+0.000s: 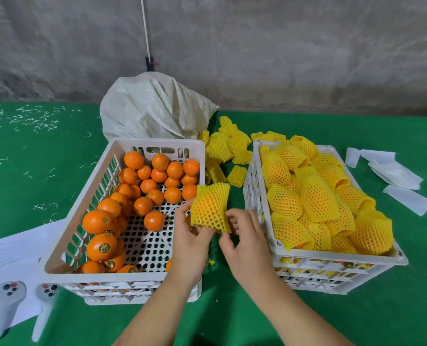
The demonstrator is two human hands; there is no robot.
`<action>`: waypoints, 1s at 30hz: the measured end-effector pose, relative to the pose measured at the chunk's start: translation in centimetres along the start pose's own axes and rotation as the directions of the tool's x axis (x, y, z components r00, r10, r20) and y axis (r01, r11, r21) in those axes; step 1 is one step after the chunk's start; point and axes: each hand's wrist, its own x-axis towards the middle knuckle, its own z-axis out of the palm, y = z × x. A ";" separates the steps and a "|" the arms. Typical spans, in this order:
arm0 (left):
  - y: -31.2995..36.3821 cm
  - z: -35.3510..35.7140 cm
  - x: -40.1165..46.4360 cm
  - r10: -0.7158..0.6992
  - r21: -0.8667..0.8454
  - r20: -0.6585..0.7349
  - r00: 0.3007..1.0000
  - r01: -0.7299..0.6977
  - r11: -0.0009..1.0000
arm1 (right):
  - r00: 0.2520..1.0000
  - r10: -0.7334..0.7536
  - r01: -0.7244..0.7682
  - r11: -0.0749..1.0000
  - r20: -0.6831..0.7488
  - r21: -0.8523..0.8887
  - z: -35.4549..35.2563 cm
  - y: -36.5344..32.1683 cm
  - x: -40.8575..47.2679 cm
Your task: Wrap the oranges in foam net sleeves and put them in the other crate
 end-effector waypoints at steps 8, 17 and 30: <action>0.5 0.0 0.0 0.016 0.023 0.179 0.984 -0.021 1.000 | 0.989 0.139 -0.142 0.986 0.041 0.085 -0.3 0.3 -0.5; 0.5 0.1 -0.2 0.003 0.169 0.212 0.977 -0.040 0.985 | 0.881 0.374 -0.472 0.709 0.288 0.524 -0.7 -1.2 0.8; -0.4 0.3 -0.9 0.049 0.227 0.209 0.977 -0.097 0.969 | 0.731 0.641 -0.469 0.223 0.234 0.855 -1.6 -0.7 2.1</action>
